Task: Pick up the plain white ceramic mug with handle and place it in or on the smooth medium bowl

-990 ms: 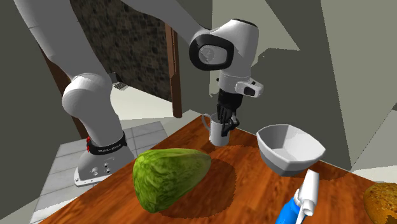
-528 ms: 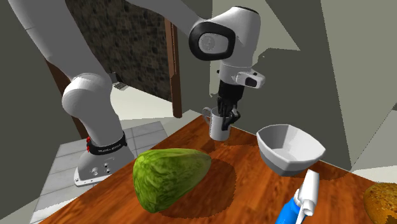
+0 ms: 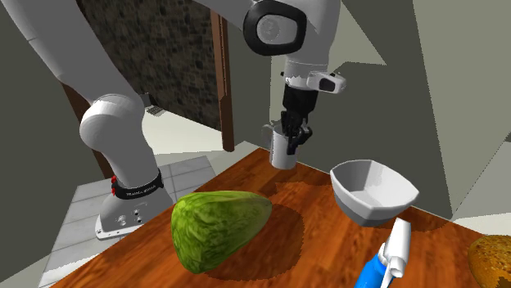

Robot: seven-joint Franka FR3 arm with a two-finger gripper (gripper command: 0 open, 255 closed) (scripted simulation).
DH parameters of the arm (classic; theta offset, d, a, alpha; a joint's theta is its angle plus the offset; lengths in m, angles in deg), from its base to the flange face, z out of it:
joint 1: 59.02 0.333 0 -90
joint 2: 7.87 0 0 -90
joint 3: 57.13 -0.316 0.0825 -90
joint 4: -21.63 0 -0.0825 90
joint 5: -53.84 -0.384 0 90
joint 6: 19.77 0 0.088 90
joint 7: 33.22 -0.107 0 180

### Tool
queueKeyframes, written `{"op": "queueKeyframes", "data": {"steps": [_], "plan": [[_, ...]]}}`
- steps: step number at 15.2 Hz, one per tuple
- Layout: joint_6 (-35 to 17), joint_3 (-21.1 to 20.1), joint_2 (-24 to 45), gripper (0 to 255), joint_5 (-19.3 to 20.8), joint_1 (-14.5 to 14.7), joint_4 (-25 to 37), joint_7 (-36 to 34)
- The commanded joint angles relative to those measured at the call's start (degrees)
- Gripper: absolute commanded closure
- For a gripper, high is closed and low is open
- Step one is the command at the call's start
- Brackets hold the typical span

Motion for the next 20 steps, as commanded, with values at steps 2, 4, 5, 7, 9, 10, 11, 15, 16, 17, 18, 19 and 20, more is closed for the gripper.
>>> {"op": "queueKeyframes", "data": {"steps": [2, 4, 5, 7, 9, 10, 11, 15, 16, 17, 18, 19, 20], "plan": [[2.56, -0.30, -1.15, 255, 0.24, -0.03, 1.43, -0.26], [4.18, -0.47, -1.71, 255, 0.32, -0.03, 2.50, -0.38], [4.98, -0.56, -1.97, 255, 0.35, -0.03, 3.06, -0.44], [6.58, -0.72, -2.45, 255, 0.40, -0.01, 4.20, -0.53], [8.17, -0.89, -2.87, 255, 0.43, 0.01, 5.38, -0.61], [8.96, -0.97, -3.05, 255, 0.44, 0.02, 5.99, -0.64], [9.75, -1.04, -3.23, 255, 0.45, 0.03, 6.61, -0.68], [12.88, -1.34, -3.78, 255, 0.43, 0.09, 9.21, -0.77], [13.66, -1.41, -3.89, 255, 0.42, 0.11, 9.89, -0.78], [14.44, -1.48, -3.98, 255, 0.41, 0.13, 10.58, -0.80], [14.70, -1.50, -4.02, 255, 0.40, 0.14, 10.80, -0.80], [14.83, -0.71, -1.84, 255, -0.06, 0.11, 13.07, 0.35], [15.02, 0.06, 0.36, 255, -0.60, 0.06, 15.41, 1.52]]}}
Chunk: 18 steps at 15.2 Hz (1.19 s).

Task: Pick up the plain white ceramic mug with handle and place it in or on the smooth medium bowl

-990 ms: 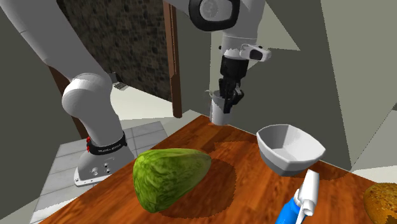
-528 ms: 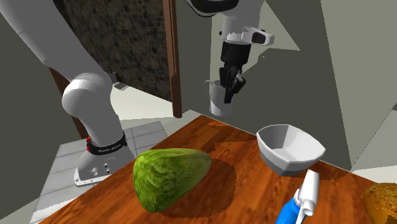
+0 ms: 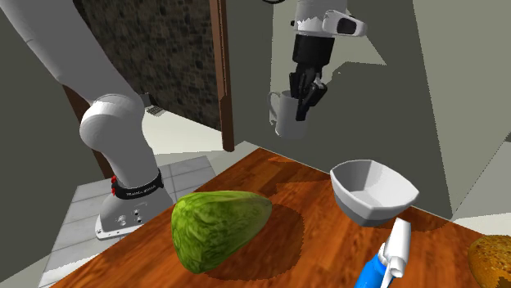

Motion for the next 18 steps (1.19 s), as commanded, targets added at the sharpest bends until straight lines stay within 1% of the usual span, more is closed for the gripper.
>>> {"op": "queueKeyframes", "data": {"steps": [1, 5, 8, 12, 13, 18], "plan": [[0.42, 1.33, 3.93, 255, -1.02, -0.10, 4.20, 2.08], [2.16, 4.00, 13.26, 255, -4.27, -1.00, 14.65, 7.01], [4.37, 5.50, 20.77, 255, -7.41, -2.56, 23.58, 10.69], [8.87, 6.55, 31.67, 255, -12.22, -6.26, 37.71, 15.08], [11.38, 6.72, 36.52, 255, -14.33, -8.34, 44.58, 16.55], [7.28, 6.36, 36.02, 255, -14.07, -7.98, 40.03, 16.52]]}}
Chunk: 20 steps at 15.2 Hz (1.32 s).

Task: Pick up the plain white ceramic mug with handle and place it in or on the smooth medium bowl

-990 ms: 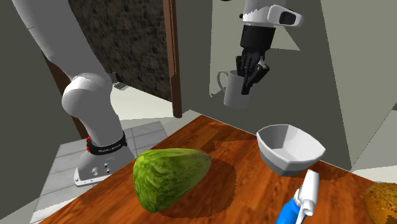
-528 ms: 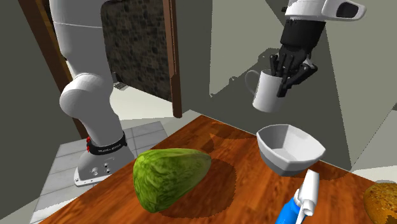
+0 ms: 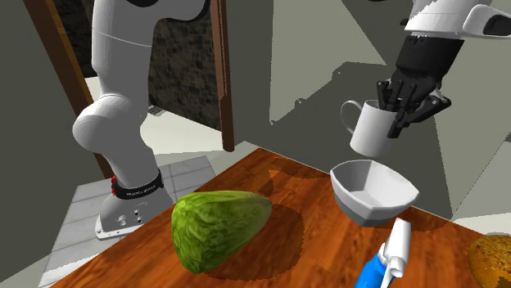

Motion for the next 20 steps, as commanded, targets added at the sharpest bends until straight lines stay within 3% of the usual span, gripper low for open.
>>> {"op": "queueKeyframes", "data": {"steps": [1, 13, 20], "plan": [[-1.51, -0.05, 0.08, 255, -0.06, 0.09, -1.41, 0.10], [-10.18, -0.41, 0.74, 255, -0.55, 0.66, -9.56, 0.53], [-10.18, -0.41, 0.74, 255, -0.55, 0.66, -9.56, 0.53]]}}
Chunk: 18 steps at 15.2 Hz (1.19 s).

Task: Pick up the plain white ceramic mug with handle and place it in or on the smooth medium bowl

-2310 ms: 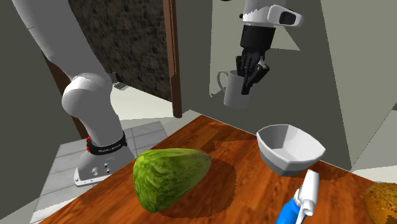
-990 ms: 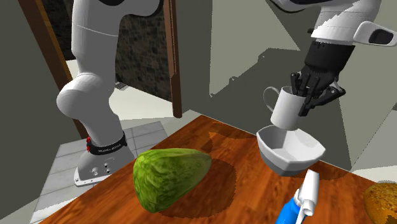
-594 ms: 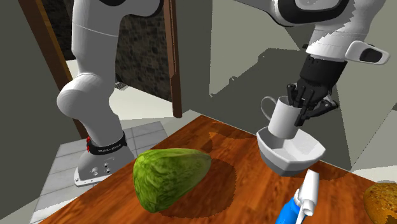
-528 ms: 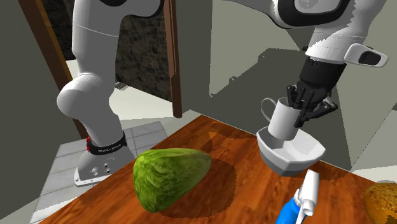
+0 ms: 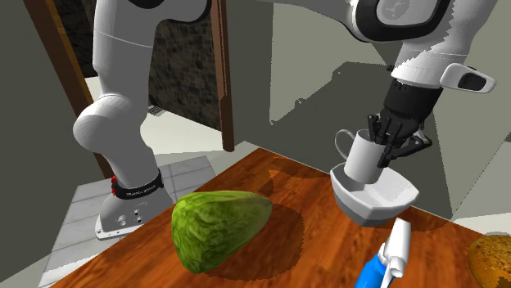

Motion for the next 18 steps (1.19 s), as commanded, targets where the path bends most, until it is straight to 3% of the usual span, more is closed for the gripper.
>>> {"op": "queueKeyframes", "data": {"steps": [1, 2, 7, 11, 18], "plan": [[-0.01, 0.00, 0.00, 255, 0.00, 0.00, 0.00, 0.00], [-0.01, 0.00, 0.00, 0, 0.00, 0.00, 0.00, 0.00], [-0.01, 0.00, 0.00, 0, 0.00, 0.00, 0.00, 0.00], [7.36, 0.23, 0.19, 0, 0.13, -0.72, 7.61, -0.27], [7.36, 0.23, 0.19, 0, 0.13, -0.72, 7.61, -0.27]]}}
